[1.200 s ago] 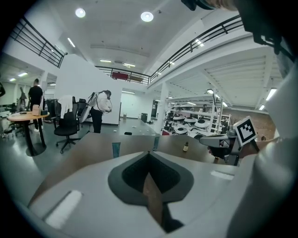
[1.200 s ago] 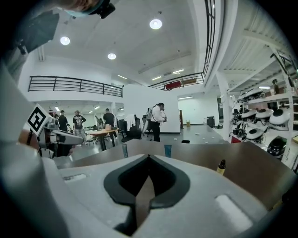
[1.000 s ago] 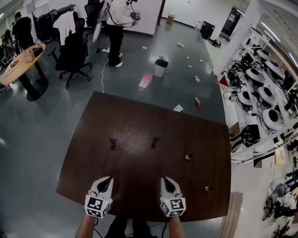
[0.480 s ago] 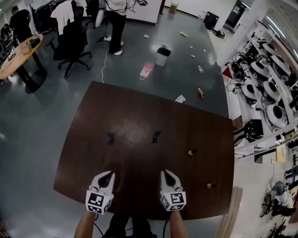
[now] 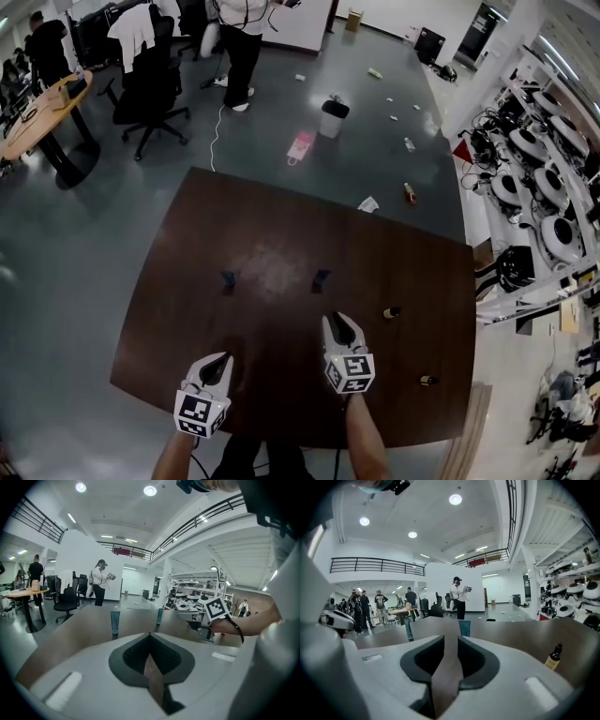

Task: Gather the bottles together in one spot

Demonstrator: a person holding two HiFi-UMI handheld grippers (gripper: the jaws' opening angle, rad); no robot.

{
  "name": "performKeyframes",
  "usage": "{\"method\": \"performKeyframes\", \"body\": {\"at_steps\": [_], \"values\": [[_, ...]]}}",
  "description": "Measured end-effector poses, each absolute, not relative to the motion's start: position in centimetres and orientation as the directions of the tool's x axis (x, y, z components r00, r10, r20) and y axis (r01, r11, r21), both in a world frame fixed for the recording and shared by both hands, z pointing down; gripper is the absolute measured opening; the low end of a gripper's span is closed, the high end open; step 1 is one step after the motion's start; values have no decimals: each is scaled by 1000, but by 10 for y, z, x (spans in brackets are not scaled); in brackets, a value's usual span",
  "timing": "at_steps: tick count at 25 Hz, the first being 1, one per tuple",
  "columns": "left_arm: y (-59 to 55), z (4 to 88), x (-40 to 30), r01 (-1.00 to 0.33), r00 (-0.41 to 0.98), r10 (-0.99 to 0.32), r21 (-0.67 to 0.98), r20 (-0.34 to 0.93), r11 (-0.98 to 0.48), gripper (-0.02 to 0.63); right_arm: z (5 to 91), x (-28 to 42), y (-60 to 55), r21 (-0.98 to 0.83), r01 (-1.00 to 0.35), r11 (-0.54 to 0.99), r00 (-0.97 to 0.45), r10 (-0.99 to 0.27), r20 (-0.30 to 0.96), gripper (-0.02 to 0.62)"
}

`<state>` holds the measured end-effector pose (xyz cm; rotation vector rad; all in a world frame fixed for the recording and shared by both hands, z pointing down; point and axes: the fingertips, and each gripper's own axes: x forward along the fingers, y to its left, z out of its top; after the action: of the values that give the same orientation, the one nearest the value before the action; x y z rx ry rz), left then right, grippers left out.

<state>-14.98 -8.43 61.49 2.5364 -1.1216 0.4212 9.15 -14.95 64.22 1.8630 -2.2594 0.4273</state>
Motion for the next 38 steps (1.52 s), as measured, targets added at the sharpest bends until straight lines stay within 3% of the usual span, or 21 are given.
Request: {"method": "performKeyframes", "body": {"at_steps": [18,34,38], "values": [[-84,627,-165,-783,611,-669,202,423,-588,0,708,108,-240,-50,-989,136,-144,-891,430,184],[-94,634,-166,-799,590,-673,205,446,-565,0,719,108,-263,-53,-988,148,-155,-882,445,187],[-95,635,-166,-799,591,-673,205,446,-566,0,719,110,-263,-41,-989,145,-148,-882,446,155]]}}
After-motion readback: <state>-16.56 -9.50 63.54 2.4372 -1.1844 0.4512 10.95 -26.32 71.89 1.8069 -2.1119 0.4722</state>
